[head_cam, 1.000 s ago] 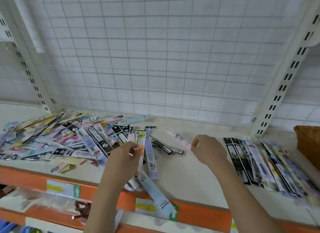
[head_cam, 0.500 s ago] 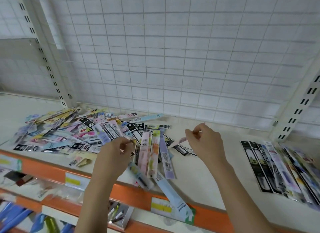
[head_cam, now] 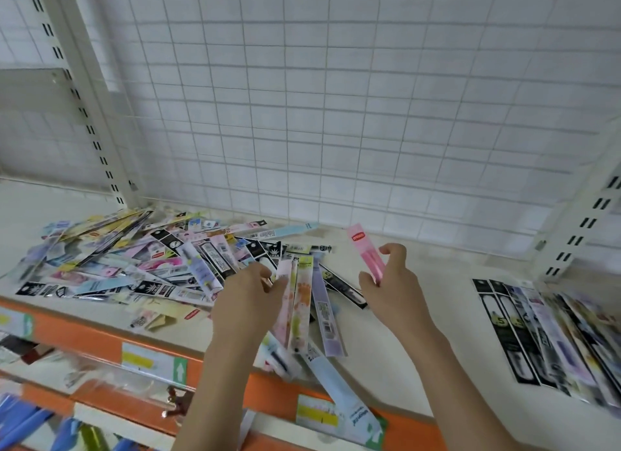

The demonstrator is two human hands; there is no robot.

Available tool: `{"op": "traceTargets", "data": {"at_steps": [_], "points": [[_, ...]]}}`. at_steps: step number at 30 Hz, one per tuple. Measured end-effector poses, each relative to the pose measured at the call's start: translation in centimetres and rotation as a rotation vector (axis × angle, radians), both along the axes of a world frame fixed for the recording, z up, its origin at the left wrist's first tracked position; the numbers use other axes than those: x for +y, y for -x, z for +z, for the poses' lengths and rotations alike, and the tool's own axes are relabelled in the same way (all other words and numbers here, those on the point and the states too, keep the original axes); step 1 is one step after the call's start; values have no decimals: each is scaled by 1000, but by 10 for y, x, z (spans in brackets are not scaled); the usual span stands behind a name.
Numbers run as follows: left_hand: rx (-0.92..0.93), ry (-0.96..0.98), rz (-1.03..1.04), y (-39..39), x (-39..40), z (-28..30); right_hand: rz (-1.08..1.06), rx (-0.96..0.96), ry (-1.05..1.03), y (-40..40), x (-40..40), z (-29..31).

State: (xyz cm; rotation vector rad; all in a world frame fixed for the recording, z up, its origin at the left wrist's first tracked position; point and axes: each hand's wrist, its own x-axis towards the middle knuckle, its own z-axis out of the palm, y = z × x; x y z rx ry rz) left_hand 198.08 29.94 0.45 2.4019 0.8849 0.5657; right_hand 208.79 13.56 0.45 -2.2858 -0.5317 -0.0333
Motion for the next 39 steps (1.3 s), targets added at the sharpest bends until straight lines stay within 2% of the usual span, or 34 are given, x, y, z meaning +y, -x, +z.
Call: {"op": "traceTargets", "data": {"at_steps": [3, 7, 11, 15, 21, 25, 28, 33, 39], "points": [[281, -1, 25, -9, -15, 1, 3, 41, 70, -1, -5, -4], [359, 61, -26, -18, -17, -2, 26, 47, 118, 0, -7, -10], [248, 96, -31, -21, -10, 1, 36, 57, 135, 1, -6, -15], [-2, 138, -114, -16, -2, 12, 27, 45, 147, -1, -5, -16], [-449, 505, -158, -2, -2, 43, 24, 45, 93, -3, -4, -17], [-576, 692, -228, 5, -6, 51, 36, 29, 79, -3, -4, -16], [-578, 709, -251, 7, -6, 47, 39, 29, 84, -2, -2, -15], [-475, 811, -120, 11, -4, 40, 52, 45, 182, 0, 8, -15], [-411, 526, -103, 19, 5, 27, 104, 73, 365, 14, 41, -13]]}}
